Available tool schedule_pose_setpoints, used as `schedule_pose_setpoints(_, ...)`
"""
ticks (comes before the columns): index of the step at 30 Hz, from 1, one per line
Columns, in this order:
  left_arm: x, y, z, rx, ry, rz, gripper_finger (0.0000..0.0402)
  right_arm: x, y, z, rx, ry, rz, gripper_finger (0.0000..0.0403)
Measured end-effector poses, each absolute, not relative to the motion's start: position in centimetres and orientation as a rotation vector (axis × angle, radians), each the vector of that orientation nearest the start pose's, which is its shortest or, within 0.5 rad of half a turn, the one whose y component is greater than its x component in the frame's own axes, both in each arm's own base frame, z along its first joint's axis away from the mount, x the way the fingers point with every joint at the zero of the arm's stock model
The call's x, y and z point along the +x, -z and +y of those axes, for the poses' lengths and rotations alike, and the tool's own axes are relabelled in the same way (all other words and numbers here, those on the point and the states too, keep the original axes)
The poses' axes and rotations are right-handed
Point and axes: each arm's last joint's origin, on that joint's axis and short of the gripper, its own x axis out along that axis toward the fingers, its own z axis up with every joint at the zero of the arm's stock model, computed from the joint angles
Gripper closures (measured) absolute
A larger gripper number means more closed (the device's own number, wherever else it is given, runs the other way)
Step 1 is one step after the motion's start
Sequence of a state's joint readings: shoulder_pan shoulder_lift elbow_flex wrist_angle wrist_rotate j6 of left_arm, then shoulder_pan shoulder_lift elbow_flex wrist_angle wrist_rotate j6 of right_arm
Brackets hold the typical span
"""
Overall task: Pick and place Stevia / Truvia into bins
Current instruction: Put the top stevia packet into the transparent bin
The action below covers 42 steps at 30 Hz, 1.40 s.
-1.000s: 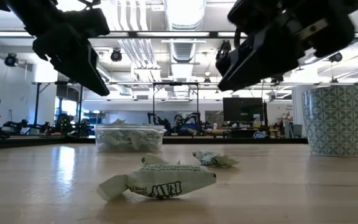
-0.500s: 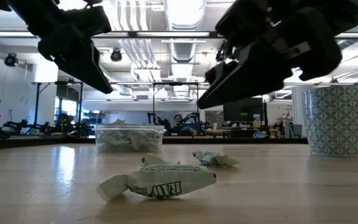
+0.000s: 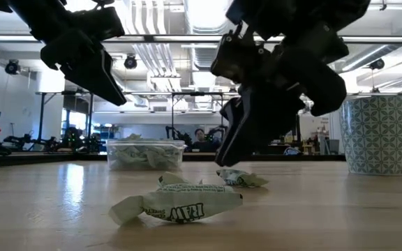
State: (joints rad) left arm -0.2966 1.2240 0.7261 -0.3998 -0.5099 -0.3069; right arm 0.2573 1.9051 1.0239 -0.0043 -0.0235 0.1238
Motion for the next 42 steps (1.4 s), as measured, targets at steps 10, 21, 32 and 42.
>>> schedule_pose_setpoints(10, 22.6, -21.5, -5.4, 0.065, -0.321, 0.784, 0.0201, 36.7, -11.6, 9.8, 0.004, -0.224, 0.980, 0.0289)
schedule_pose_setpoints(21, 22.6, -21.5, -5.4, 0.066, -0.321, 0.785, 0.0201, 37.1, -12.3, 9.9, -0.062, -0.267, 0.978, 0.0385)
schedule_pose_setpoints(32, 21.1, -21.4, -5.5, 0.005, -0.299, 0.888, 0.0201, 39.0, -15.7, 8.4, -0.202, -0.182, 0.875, 0.0385)
schedule_pose_setpoints(42, 20.4, -21.3, -6.3, 0.002, -0.279, 0.919, 0.0201, 41.8, -18.9, 1.1, -0.257, 0.127, 0.714, 0.0385)
